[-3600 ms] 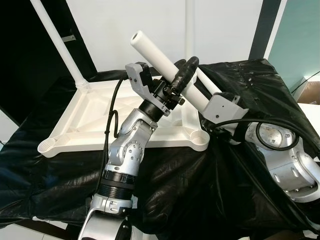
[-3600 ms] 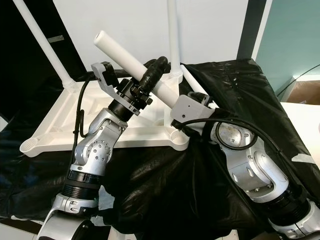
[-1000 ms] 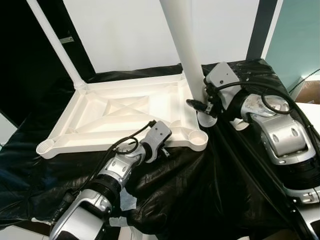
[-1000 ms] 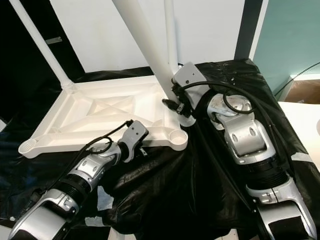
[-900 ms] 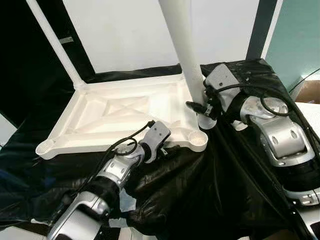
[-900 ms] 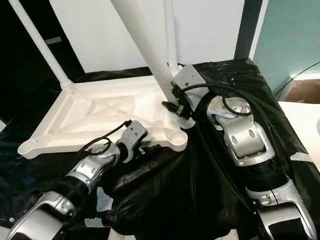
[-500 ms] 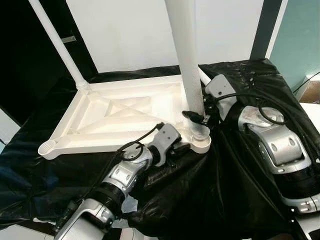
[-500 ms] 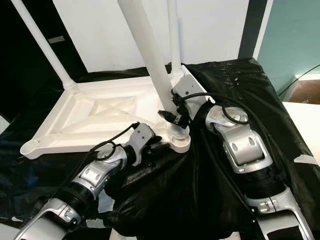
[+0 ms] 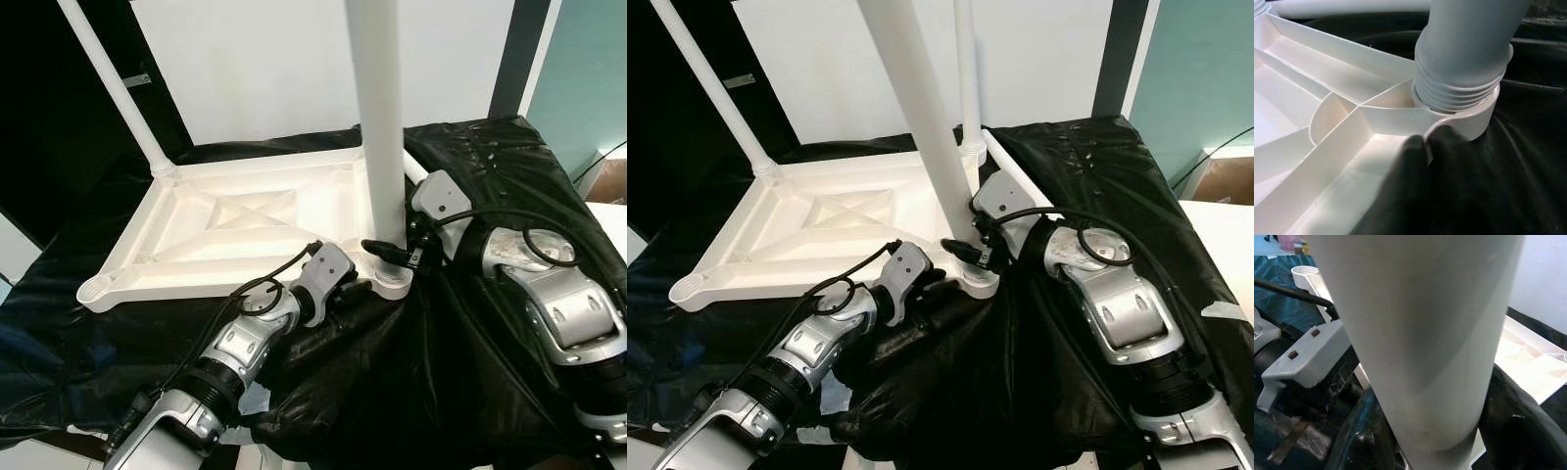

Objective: Building children table

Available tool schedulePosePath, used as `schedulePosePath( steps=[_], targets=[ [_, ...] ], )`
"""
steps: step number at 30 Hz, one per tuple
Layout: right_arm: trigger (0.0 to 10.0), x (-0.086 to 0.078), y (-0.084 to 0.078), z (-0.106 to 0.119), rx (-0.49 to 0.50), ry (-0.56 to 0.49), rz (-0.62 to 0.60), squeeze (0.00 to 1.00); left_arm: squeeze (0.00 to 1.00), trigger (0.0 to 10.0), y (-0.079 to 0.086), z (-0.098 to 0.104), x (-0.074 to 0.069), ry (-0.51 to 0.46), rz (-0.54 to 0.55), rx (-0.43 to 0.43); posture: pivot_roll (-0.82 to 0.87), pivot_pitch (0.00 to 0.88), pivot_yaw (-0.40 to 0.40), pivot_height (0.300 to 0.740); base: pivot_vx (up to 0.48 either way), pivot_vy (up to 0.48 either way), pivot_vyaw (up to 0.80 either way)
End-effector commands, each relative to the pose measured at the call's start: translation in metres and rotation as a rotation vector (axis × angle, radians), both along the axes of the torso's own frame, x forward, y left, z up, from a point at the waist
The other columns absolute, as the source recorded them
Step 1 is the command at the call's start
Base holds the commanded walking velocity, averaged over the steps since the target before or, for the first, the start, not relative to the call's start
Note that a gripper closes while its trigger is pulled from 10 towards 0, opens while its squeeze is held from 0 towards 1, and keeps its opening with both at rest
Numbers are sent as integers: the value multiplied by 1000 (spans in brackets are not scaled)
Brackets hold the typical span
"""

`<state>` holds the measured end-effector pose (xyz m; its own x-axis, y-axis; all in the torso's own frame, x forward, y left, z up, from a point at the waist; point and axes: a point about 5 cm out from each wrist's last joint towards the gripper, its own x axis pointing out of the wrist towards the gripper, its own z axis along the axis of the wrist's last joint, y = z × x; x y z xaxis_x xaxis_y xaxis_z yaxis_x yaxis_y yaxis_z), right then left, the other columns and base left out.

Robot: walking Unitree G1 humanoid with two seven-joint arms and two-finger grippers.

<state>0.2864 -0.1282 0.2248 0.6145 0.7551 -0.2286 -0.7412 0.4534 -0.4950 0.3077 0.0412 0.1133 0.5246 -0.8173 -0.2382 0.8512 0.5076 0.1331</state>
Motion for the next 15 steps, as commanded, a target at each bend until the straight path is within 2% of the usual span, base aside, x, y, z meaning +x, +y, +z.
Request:
schedulePosePath(
  steps=[1, 3, 8, 9, 13, 14, 15],
  targets=[
    [10000, 1, -5, -12, -15, 64, -23, 0, 0, 0, 0, -11, -18, 121, -286, 34, -135, 0, 146, 740, 0, 0, 0],
    [10000, 5, -6, -15, -7, 73, -62, 0, 0, 0, 0, -12, -23, 136, -337, 34, -132, 0, 148, 740, 0, 0, 0],
    [10000, 8, -7, -16, -6, 74, -86, 0, 0, 0, 0, -12, -26, 147, -368, 31, -132, 0, 148, 740, 0, 0, 0],
    [10000, 11, -7, -17, 0, 74, -107, 0, 0, 0, 0, -11, -30, 159, -409, 16, -129, 0, 150, 740, 0, 0, 0],
    [10000, 16, -4, -16, 19, 70, -138, 0, 0, 0, -1, -7, -33, 174, -451, -12, -129, 0, 150, 740, 0, 0, 0],
    [10000, 18, -2, -15, 26, 67, -149, 0, 0, 3843, -2, -5, -32, 169, -452, -16, -129, 0, 150, 740, 0, 0, 0],
    [10000, 19, -2, -14, 29, 65, -154, 0, 0, 3843, -3, -4, -30, 163, -445, -15, -129, 0, 150, 740, 0, 0, 0]
  ],
)
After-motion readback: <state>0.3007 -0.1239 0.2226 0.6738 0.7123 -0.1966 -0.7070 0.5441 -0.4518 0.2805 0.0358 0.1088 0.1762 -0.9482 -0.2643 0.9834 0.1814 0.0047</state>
